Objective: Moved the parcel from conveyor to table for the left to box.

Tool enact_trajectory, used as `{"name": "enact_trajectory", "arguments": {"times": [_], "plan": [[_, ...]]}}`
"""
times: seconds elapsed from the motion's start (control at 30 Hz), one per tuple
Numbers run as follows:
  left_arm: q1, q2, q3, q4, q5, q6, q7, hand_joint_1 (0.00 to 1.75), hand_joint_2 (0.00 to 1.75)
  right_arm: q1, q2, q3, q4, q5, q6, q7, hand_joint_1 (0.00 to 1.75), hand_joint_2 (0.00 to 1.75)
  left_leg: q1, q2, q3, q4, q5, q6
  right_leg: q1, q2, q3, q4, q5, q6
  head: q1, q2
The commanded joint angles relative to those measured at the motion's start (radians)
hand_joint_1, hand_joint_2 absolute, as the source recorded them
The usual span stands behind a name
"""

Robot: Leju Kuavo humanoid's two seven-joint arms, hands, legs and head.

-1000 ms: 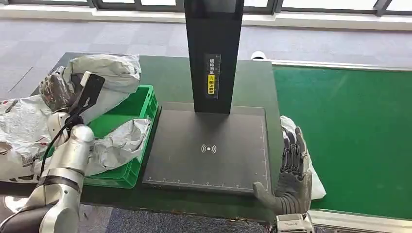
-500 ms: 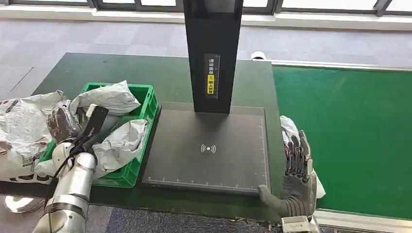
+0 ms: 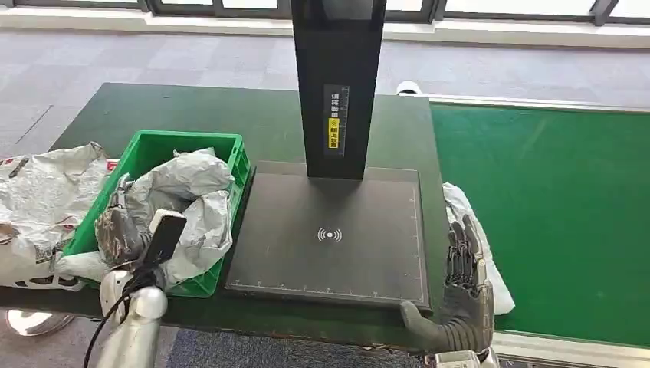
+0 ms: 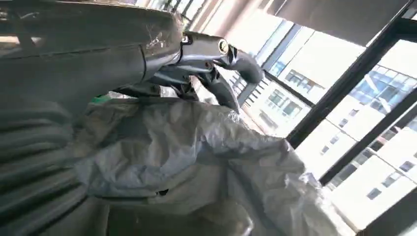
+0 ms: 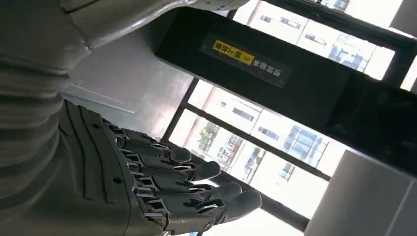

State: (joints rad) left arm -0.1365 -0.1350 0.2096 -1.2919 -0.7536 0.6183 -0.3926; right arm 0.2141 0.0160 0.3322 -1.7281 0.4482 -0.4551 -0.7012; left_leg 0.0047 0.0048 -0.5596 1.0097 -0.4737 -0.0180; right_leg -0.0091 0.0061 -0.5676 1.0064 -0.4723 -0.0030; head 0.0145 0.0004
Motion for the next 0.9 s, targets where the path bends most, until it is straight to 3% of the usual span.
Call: {"name": "enact_trajectory", "arguments": {"times": [0.03, 0.2, 0.23, 0.33, 0.37, 0.4, 0.5, 0.57, 0.63, 0.73, 0.77, 0.8, 0.9], "plan": [[0.251, -0.034, -0.237, -0.258, 0.189, -0.004, -0.072, 0.00, 0.00, 0.000, 0.022, -0.111, 0.088, -0.018, 0.017, 0.003, 0.00, 1.75, 0.000, 0.000, 0.002, -0.002, -0.001, 0.001, 0.000, 0.000, 0.003, -0.003, 0.000, 0.001, 0.000, 0.000], [0.258, -0.036, -0.278, -0.269, 0.163, 0.069, -0.044, 0.00, 0.00, -0.024, 0.035, -0.126, 0.112, -0.030, -0.016, 0.003, 0.00, 1.75, 0.000, -0.001, 0.001, -0.001, -0.001, 0.002, 0.000, -0.001, 0.002, -0.003, 0.000, 0.001, 0.000, 0.000], [0.265, -0.057, -0.260, -0.286, 0.150, 0.080, -0.046, 0.00, 0.00, -0.024, 0.041, -0.131, 0.113, -0.037, -0.012, 0.003, 0.00, 0.00, 0.000, -0.002, 0.001, -0.002, -0.001, 0.002, 0.000, -0.002, 0.003, -0.004, 0.000, 0.001, 0.000, 0.000], [0.309, -0.173, -0.140, -0.364, 0.142, 0.080, -0.186, 0.00, 0.00, -0.033, 0.070, -0.200, 0.155, -0.043, 0.006, 0.003, 0.00, 0.00, 0.000, 0.000, 0.002, -0.002, -0.001, 0.002, 0.000, -0.001, 0.003, -0.004, 0.000, 0.001, 0.000, 0.000], [0.329, -0.164, -0.165, -0.390, 0.229, 0.080, -0.220, 0.00, 0.00, -0.038, 0.079, -0.238, 0.177, -0.029, 0.012, 0.004, 0.00, 1.75, 0.000, 0.000, 0.002, -0.002, -0.001, 0.002, 0.001, 0.000, 0.004, -0.005, 0.001, 0.001, 0.000, 0.000], [0.354, -0.158, -0.190, -0.434, 0.354, 0.080, -0.294, 0.00, 0.00, -0.049, 0.087, -0.278, 0.208, -0.015, 0.020, 0.013, 0.00, 1.75, 0.000, 0.001, 0.001, -0.001, -0.001, 0.002, 0.001, 0.000, 0.003, -0.004, 0.000, 0.002, 0.000, 0.000], [0.390, -0.147, -0.250, -0.701, 0.442, 0.080, -0.306, 0.00, 0.00, -0.127, 0.091, -0.404, 0.356, -0.011, 0.042, 0.035, 0.00, 1.75, 0.000, 0.001, 0.002, -0.001, -0.001, 0.002, 0.000, 0.000, 0.003, -0.004, 0.000, 0.002, 0.000, 0.000], [0.406, -0.145, -0.286, -0.763, 0.508, 0.080, -0.306, 0.00, 0.00, -0.167, 0.079, -0.469, 0.446, -0.008, 0.043, 0.037, 0.00, 1.75, 0.002, 0.000, -0.001, 0.002, -0.002, 0.002, 0.002, 0.000, 0.001, -0.002, 0.000, 0.001, 0.000, 0.000], [0.420, -0.042, -0.430, -0.750, 0.603, 0.080, -0.306, 0.00, 0.00, -0.172, 0.080, -0.541, 0.493, 0.021, 0.022, 0.046, 0.00, 1.75, 0.001, -0.001, 0.000, 0.000, -0.001, 0.003, 0.002, -0.002, 0.003, -0.005, 0.001, 0.002, 0.000, 0.000], [0.423, -0.019, -0.484, -0.774, 0.593, 0.080, -0.306, 0.00, 0.00, -0.156, 0.082, -0.600, 0.499, 0.039, 0.036, 0.037, 0.00, 1.75, -0.001, -0.004, 0.002, -0.001, 0.000, 0.003, -0.001, -0.005, 0.005, -0.003, -0.001, 0.002, 0.000, 0.000], [0.415, 0.015, -0.538, -0.771, 0.604, 0.080, -0.306, 0.00, 0.00, -0.165, 0.080, -0.627, 0.518, 0.058, 0.033, 0.054, 0.00, 1.75, 0.000, -0.005, 0.002, -0.002, 0.000, 0.003, 0.000, -0.006, 0.005, -0.004, 0.000, 0.002, 0.000, 0.000], [0.389, 0.090, -0.636, -0.758, 0.646, 0.045, -0.306, 0.00, 0.00, -0.191, 0.069, -0.661, 0.566, 0.088, 0.016, 0.095, 0.00, 1.75, 0.000, -0.004, 0.002, -0.001, 0.000, 0.003, 0.000, -0.005, 0.005, -0.004, 0.000, 0.001, 0.000, 0.000], [0.350, 0.101, -0.703, -0.800, 0.656, -0.002, -0.306, 0.00, 0.00, -0.288, 0.016, -0.721, 0.747, 0.158, -0.030, 0.138, 0.00, 1.75, -0.001, -0.006, 0.002, -0.003, 0.001, 0.003, -0.001, -0.007, 0.006, -0.006, 0.001, 0.002, 0.000, 0.000]]}}
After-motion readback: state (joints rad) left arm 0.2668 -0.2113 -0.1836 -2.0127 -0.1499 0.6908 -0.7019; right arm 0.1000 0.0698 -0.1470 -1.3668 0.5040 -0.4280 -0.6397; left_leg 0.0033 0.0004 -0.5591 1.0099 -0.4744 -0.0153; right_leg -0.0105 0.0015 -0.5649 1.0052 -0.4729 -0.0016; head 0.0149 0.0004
